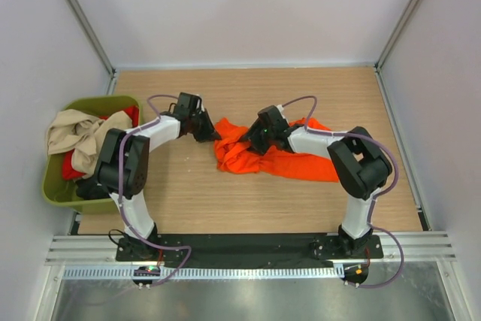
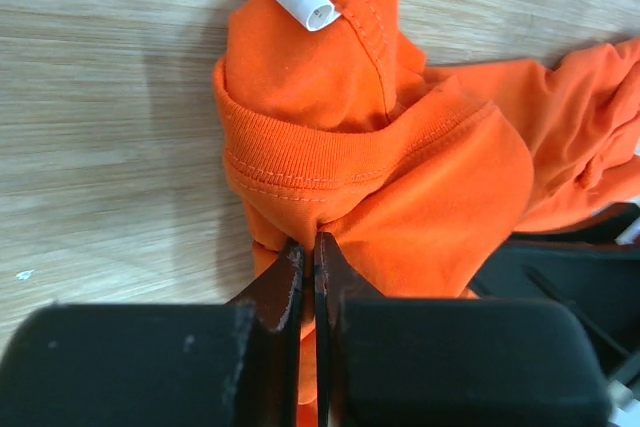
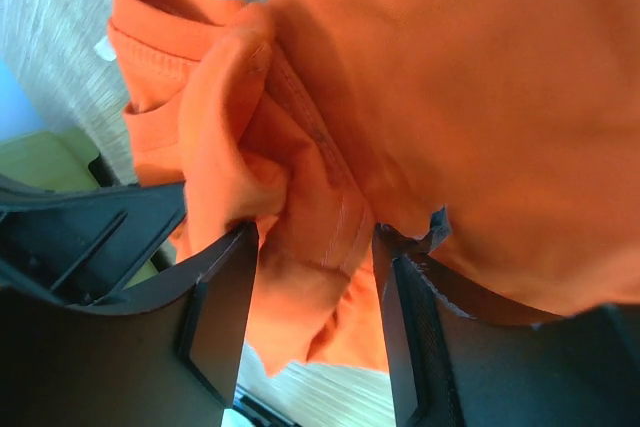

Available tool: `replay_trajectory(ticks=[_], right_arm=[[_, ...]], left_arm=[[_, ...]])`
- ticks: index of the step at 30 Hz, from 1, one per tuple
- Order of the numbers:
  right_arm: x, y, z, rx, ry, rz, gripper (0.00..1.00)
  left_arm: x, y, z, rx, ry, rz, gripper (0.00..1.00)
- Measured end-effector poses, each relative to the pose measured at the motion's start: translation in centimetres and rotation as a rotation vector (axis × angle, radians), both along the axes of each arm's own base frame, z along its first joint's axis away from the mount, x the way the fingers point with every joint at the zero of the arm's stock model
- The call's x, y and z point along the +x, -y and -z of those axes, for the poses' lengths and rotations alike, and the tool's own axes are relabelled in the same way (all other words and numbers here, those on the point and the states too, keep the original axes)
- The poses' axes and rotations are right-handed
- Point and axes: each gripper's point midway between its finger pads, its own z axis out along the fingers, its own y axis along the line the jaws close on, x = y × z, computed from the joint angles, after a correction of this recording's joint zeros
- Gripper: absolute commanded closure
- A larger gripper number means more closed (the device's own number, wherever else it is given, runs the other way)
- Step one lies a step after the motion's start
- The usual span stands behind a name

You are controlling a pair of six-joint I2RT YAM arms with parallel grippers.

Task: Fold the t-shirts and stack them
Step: Move the tshirt to the center of the board, then flatten the tshirt out

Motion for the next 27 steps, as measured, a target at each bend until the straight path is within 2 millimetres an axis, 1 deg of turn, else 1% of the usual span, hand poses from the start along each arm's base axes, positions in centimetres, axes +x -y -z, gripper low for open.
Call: replay_trajectory(ticks=[1,3,4,6,8,9,10,11,12,13,14,15,16,17,18,19,20,21,22,23,24,25,26,27], right_arm=[[0.1,-0.3,0.4,0.012,-0.008,0.003,0.66],[0.0,-0.6,1.1,0.022,-0.027,0.008,0.78],[0.0,-0.6,1.4,0.022,-0.034,0.011,0.90],[0.1,-0.3,1.3,0.004,-0.036,0.003,0.99],[0.9,0.4,0.5,-0.016,-0.025,-0.003,0.99],[1.6,1.1,-0.3,-0.031,-0.013,-0.007,0.99],[2.5,2.2,-1.5,-0.049,0.008,-0.003,0.99],[3.4,3.6,-2.9,-0.072,0.032,0.003,0.99],[4.6,5.2,-4.9,-0.100,0.067,0.009,0.99],[6.0,6.8,-7.5,-0.128,0.120,0.022,0.98],[7.3,8.3,-10.5,-0.153,0.183,0.031,0.98],[8.3,10.1,-13.8,-0.187,0.254,0.043,0.98],[9.0,11.6,-17.3,-0.219,0.328,0.053,0.99],[9.2,12.7,-20.7,-0.248,0.404,0.053,0.99],[8.8,13.4,-23.8,-0.269,0.472,0.044,0.99],[8.0,13.7,-26.1,-0.279,0.523,0.033,0.99],[6.8,13.9,-28.4,-0.292,0.577,0.016,0.99],[5.4,14.1,-29.9,-0.304,0.614,-0.004,0.99],[3.9,14.3,-30.8,-0.314,0.638,-0.027,0.99],[2.6,14.5,-30.9,-0.326,0.651,-0.046,0.99],[1.4,14.9,-30.3,-0.340,0.643,-0.060,0.99],[0.4,15.4,-28.9,-0.362,0.612,-0.077,0.99],[-0.6,15.9,-27.2,-0.384,0.576,-0.092,0.99],[-1.4,16.3,-25.2,-0.409,0.536,-0.107,0.99]], left_arm=[[0.0,0.1,-0.1,-0.004,0.001,0.000,1.00],[0.1,0.2,-0.2,-0.013,0.004,0.004,1.00],[0.1,0.3,-0.2,-0.016,0.006,0.005,1.00],[0.1,0.3,-0.4,-0.015,0.005,0.003,1.00],[0.2,-0.1,-1.0,0.008,-0.008,-0.009,1.00],[0.5,-0.3,-1.9,0.024,-0.012,-0.019,1.00],[1.3,-0.5,-3.2,0.040,0.003,-0.032,1.00],[1.9,-0.7,-4.6,0.054,0.019,-0.045,1.00],[2.9,-1.0,-6.7,0.066,0.053,-0.061,1.00],[3.9,-1.2,-9.2,0.070,0.105,-0.076,1.00],[4.7,-1.4,-12.2,0.069,0.164,-0.091,1.00],[5.2,-1.7,-15.7,0.061,0.234,-0.103,1.00],[5.3,-1.8,-18.4,0.050,0.287,-0.111,1.00],[5.3,-1.9,-21.8,0.030,0.356,-0.118,1.00],[4.9,-2.0,-24.9,0.007,0.422,-0.122,1.00],[4.3,-2.0,-27.6,-0.016,0.478,-0.122,1.00],[3.3,-2.0,-29.6,-0.039,0.521,-0.115,1.00],[2.2,-1.9,-31.1,-0.060,0.550,-0.104,1.00],[1.4,-1.8,-31.8,-0.075,0.565,-0.093,1.00],[0.5,-1.8,-32.0,-0.089,0.574,-0.080,1.00],[-0.4,-1.7,-31.4,-0.095,0.562,-0.065,1.00],[-1.1,-1.6,-30.2,-0.099,0.541,-0.050,1.00],[-1.8,-1.3,-28.2,-0.100,0.499,-0.031,1.00],[-2.5,-0.9,-25.7,-0.101,0.454,-0.010,0.95]])
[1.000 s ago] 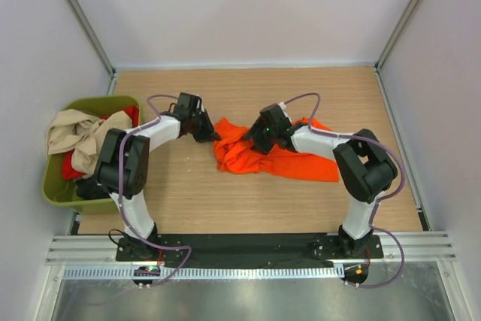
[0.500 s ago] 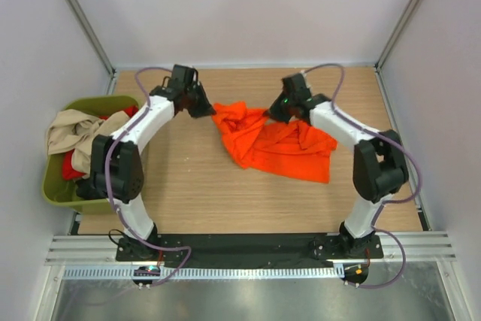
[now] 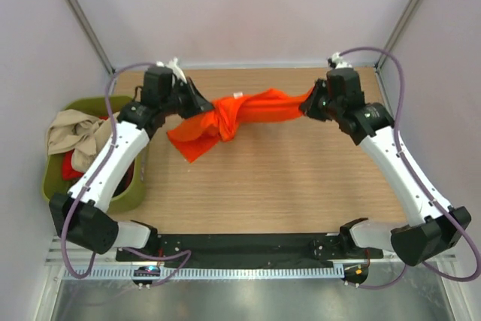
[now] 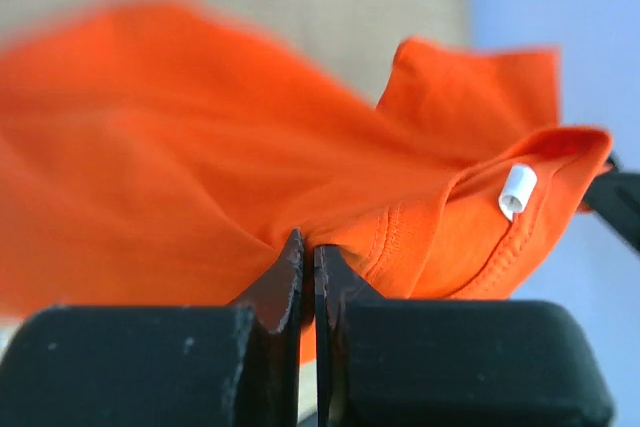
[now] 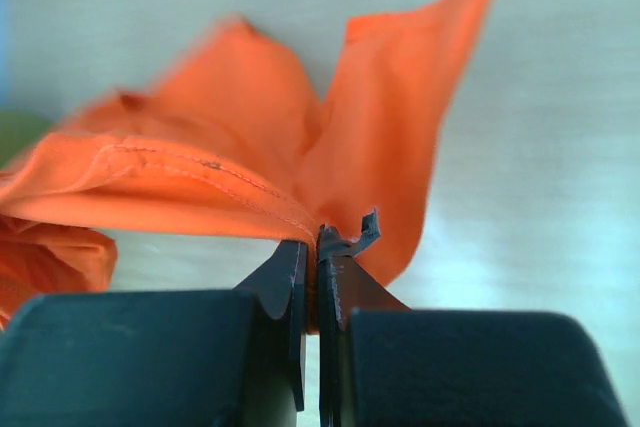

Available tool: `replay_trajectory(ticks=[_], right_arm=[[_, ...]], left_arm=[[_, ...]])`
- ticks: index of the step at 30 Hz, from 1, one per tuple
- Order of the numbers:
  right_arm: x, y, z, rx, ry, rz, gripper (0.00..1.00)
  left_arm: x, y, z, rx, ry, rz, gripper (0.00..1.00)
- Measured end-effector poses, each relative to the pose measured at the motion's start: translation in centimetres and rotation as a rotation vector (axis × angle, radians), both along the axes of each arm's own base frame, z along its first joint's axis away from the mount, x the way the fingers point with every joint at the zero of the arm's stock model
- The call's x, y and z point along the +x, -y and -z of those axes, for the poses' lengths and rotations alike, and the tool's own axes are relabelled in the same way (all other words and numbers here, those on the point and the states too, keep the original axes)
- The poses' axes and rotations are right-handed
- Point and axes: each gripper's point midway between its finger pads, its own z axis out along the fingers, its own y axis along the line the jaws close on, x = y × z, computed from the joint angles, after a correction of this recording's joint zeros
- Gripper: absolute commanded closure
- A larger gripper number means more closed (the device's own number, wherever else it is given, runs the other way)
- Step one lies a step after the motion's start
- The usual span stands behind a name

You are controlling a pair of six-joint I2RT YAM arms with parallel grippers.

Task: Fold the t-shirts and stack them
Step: Flatten the tshirt out

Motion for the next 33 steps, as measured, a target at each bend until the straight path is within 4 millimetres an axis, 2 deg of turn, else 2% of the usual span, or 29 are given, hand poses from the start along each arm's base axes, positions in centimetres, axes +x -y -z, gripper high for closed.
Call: replay_trajectory(ticks=[3,5,6,8,10,13,17,19,21,23,27,30,33], right_arm=[[-2.2,1.1,7.2,-0.086,-0.175,-0.002,0.99],[-4.3,2.0,11.7,-0.143,-0.301,-0.005,0.98],[-5.3,2.5,13.3,-0.165,-0.347,-0.002,0.97],[-6.7,3.1,15.2,-0.183,-0.411,-0.004,0.95],[-7.4,3.0,15.7,-0.172,-0.430,-0.016,0.95],[-7.4,2.1,14.8,-0.122,-0.403,-0.050,0.95],[-6.9,0.6,13.9,-0.057,-0.364,-0.101,0.95],[-6.8,0.0,13.8,-0.032,-0.358,-0.125,0.95],[-6.8,0.0,13.9,-0.032,-0.361,-0.123,0.96],[-6.7,0.5,14.3,-0.052,-0.370,-0.097,0.95],[-6.5,1.9,15.2,-0.109,-0.392,-0.036,0.95],[-6.0,3.3,16.2,-0.159,-0.414,0.024,0.95],[-5.2,6.4,17.6,-0.232,-0.462,0.131,0.95]], left_arm=[[-3.0,0.6,9.3,0.014,-0.208,0.068,0.84],[-5.3,0.3,14.5,0.038,-0.347,0.088,0.75],[-6.3,0.0,16.6,0.060,-0.410,0.089,0.65],[-7.1,-0.9,18.8,0.113,-0.486,0.083,0.60],[-7.0,-1.4,19.0,0.158,-0.486,0.075,0.50],[-6.0,-1.2,16.6,0.207,-0.383,0.081,0.42],[-6.0,2.0,11.7,0.185,-0.201,0.169,0.39],[-6.2,3.9,10.6,0.167,-0.149,0.220,0.41],[-6.6,5.7,11.2,0.170,-0.150,0.265,0.42],[-7.4,7.2,12.8,0.199,-0.183,0.304,0.41],[-10.9,9.2,16.8,0.295,-0.246,0.363,0.41],[-13.3,9.1,18.9,0.364,-0.289,0.360,0.36],[-13.5,6.4,20.8,0.416,-0.340,0.265,0.32]])
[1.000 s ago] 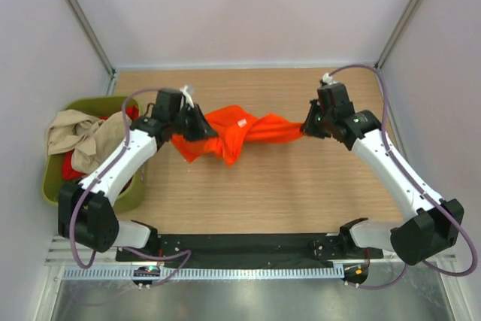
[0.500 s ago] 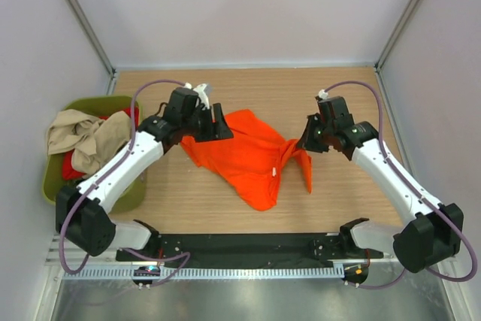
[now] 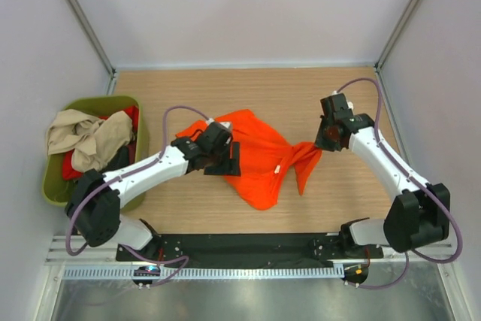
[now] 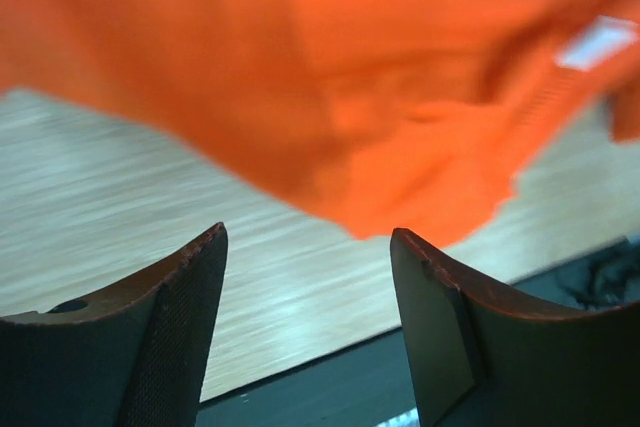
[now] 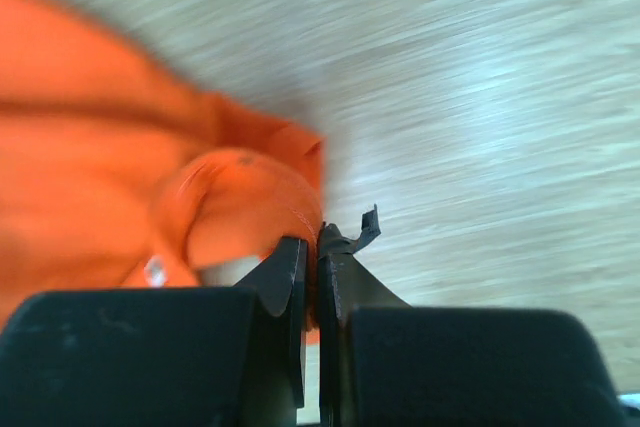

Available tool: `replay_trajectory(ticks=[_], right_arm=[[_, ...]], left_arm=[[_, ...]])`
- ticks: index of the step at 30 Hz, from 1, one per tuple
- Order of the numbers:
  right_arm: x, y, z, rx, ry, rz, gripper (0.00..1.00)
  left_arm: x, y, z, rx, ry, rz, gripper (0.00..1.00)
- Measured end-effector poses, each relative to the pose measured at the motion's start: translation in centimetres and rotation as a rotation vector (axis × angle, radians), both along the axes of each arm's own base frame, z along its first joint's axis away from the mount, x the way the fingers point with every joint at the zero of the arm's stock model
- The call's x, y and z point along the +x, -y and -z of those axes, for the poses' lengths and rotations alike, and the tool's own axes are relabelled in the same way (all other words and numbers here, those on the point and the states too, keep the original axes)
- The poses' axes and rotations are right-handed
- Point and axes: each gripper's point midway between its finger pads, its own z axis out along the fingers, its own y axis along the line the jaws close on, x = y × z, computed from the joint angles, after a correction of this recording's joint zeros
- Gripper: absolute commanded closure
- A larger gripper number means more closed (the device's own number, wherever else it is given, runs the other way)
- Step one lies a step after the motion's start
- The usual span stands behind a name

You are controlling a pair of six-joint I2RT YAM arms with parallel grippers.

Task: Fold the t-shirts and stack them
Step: Flatten the tshirt out

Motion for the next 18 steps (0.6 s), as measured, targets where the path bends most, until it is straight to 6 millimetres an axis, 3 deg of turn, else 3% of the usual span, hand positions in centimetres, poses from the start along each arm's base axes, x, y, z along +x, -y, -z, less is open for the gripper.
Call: replay_trajectory(ticks=[4,7,8,11,13,15,18], right_arm=[[2.3,5.1,0.5,-0.056,-0.041,0.167,0.92],[5.4,6.8,-1.0,-0.070,-0.015,0.234,0.76],[6.3,6.7,-1.6,-0.063,0.002,0.239,0.65],[6.8,5.3,-2.6,-0.050,0.028,0.218,0.55],[6.2,3.3,-3.0,-0.044,0.029,0.166,0.53],[5.1,0.5,-3.0,-0.015,0.044,0.098,0.50],[1.6,-2.7,-1.6,0.033,0.022,0.012,0.49]], left_arm=[[2.2,-5.3,0.5,0.043,-0.014,-0.195,0.30],[4.8,-8.6,-0.3,0.030,0.011,-0.331,0.31],[5.3,-9.5,-0.3,0.034,0.015,-0.362,0.31],[5.9,-10.4,0.1,0.047,0.011,-0.397,0.33],[5.8,-10.3,0.9,0.048,-0.004,-0.393,0.34],[5.6,-10.0,2.0,0.043,-0.026,-0.390,0.35],[5.3,-9.4,4.2,0.030,-0.074,-0.381,0.38]])
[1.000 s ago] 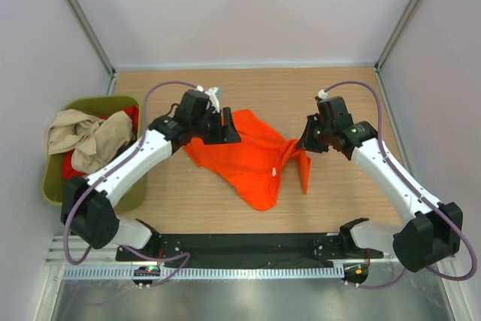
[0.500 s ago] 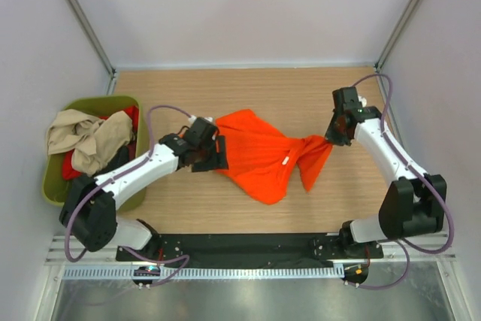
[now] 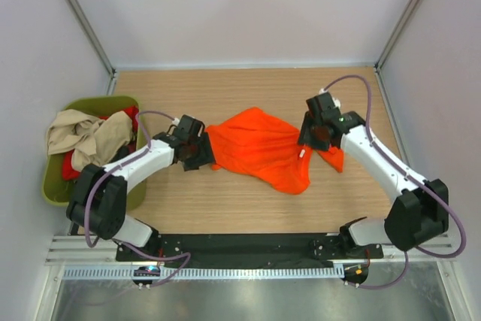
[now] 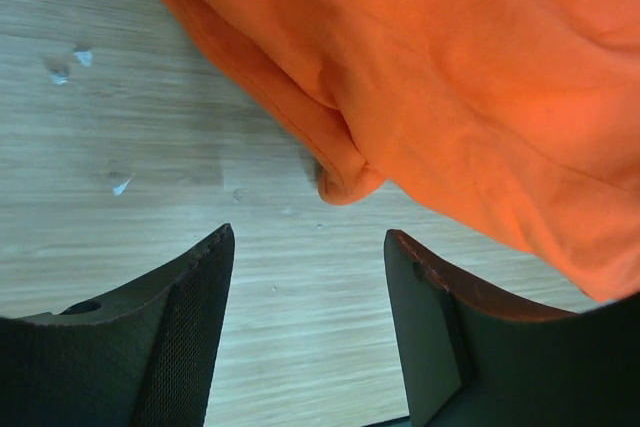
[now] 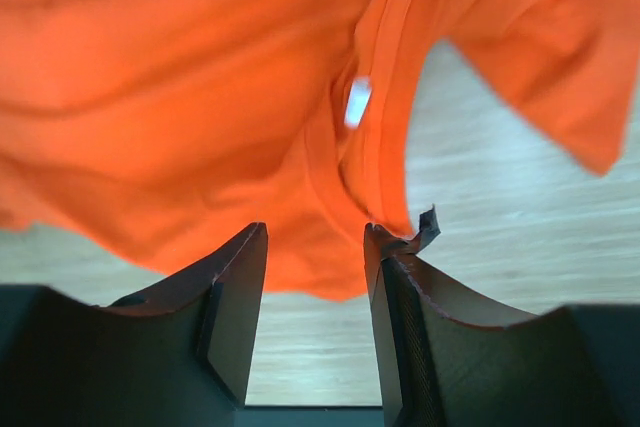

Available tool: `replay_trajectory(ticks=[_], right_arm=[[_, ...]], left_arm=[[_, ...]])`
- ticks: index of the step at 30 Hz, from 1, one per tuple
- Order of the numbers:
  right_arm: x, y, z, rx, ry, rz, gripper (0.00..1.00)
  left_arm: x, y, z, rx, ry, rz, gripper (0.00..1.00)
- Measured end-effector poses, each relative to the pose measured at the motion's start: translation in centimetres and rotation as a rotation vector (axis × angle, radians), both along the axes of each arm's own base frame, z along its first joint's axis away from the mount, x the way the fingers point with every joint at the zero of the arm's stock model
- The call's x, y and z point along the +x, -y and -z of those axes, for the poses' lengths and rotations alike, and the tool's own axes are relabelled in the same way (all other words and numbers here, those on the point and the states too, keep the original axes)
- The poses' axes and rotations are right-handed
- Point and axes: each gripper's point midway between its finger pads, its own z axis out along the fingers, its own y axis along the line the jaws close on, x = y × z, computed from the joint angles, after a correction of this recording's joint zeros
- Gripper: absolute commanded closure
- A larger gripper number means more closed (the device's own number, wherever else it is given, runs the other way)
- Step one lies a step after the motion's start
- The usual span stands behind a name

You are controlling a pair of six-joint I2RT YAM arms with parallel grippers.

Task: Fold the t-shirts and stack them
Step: Flatten the tshirt out

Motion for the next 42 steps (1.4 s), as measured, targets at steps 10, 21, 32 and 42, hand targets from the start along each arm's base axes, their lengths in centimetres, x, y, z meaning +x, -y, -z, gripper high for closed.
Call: replay_trajectory(ticks=[10,21,32,42], right_arm=[[-9.8,-1.7,10.0,0.017,-0.233,-0.027,0.48],[-9.5,-1.2,12.6,-0.009,-0.174,0.058,0.99],[-4.2,1.3,-0.4,-0.109,0.134,0.171,0.99],[-1.0,6.4,-10.4,-0.141,0.264,0.295,0.99]], left_arm=[[0.7,1.2,3.4,-0.015,-0.050,0.012,0.46],[2.9,1.2,3.1,0.047,-0.036,0.027,1.00],[4.5,-2.9,-10.5,0.182,0.229,-0.033,1.00],[2.9,-7.3,-14.4,0.373,0.246,-0.056,1.00]])
